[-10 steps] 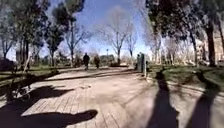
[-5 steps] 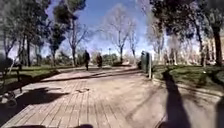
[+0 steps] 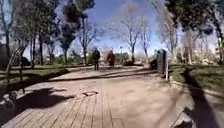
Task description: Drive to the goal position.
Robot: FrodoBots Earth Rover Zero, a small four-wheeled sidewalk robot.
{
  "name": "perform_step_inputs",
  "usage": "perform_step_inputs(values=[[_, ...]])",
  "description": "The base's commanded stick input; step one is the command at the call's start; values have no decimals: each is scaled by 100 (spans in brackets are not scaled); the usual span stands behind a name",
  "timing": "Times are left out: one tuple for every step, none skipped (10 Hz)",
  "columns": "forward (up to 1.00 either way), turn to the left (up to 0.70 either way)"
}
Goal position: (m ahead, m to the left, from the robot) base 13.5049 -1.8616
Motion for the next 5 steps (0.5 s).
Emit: perform_step_inputs(values=[[70,0],[70,0],[70,0],[70,0],[70,0]])
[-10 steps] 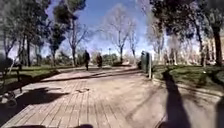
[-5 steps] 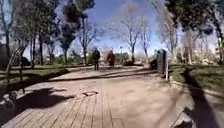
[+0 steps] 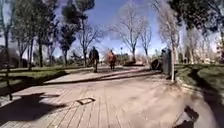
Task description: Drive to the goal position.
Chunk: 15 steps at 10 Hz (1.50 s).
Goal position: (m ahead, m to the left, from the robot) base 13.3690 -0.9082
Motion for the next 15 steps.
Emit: perform_step_inputs(values=[[70,0],[70,0],[70,19],[70,35],[70,35],[70,14],[70,0],[70,0],[70,0],[70,0],[70,0],[70,0],[70,0],[70,0],[70,0]])
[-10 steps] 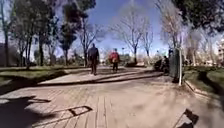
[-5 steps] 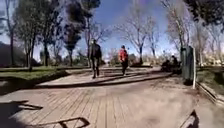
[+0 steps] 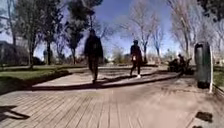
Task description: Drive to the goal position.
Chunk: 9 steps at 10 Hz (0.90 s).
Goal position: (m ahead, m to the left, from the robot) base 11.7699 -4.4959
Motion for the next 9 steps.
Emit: perform_step_inputs(values=[[70,0],[70,0],[70,0],[70,0],[77,0],[85,0],[91,0],[100,0],[100,0]])
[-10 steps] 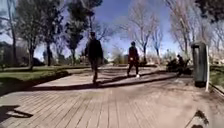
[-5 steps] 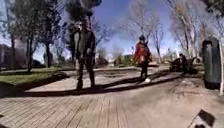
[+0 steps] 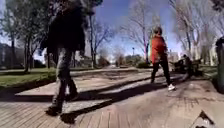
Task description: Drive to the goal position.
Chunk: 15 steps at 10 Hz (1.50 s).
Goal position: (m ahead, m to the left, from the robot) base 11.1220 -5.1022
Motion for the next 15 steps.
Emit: perform_step_inputs(values=[[100,0],[100,0],[100,0],[100,0],[100,0],[100,0],[100,0],[100,0],[100,0],[100,-5],[100,-33],[100,-40],[100,-40],[100,-3],[100,0]])
